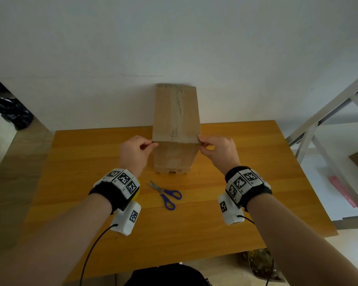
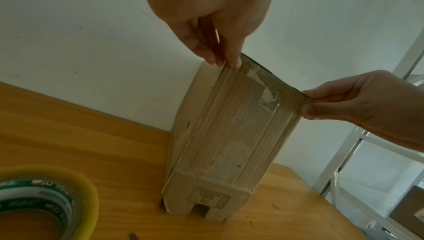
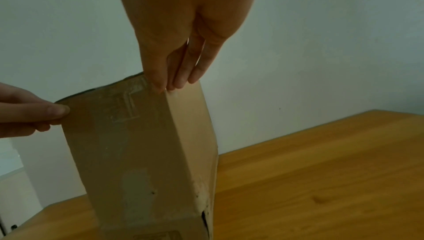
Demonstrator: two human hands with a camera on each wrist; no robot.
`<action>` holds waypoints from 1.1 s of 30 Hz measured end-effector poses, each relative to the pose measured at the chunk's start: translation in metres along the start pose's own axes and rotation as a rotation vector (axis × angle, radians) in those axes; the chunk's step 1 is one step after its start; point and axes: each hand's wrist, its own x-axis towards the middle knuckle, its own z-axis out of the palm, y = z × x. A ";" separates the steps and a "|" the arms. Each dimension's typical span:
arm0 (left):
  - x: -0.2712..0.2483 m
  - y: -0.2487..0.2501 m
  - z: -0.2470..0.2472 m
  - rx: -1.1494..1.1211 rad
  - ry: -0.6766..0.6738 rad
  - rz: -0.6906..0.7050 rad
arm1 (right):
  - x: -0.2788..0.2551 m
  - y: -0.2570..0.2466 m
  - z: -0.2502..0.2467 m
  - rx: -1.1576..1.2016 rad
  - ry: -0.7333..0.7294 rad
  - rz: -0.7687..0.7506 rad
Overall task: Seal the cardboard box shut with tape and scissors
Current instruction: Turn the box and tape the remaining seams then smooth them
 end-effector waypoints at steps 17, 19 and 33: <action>0.010 0.004 -0.017 0.037 -0.182 0.015 | -0.014 -0.002 0.003 0.142 -0.024 0.231; 0.010 0.005 -0.015 0.046 -0.170 0.006 | -0.012 -0.005 0.006 0.141 0.023 0.266; 0.012 -0.017 -0.019 -0.110 -0.398 -0.091 | -0.018 -0.018 0.014 0.272 -0.163 0.437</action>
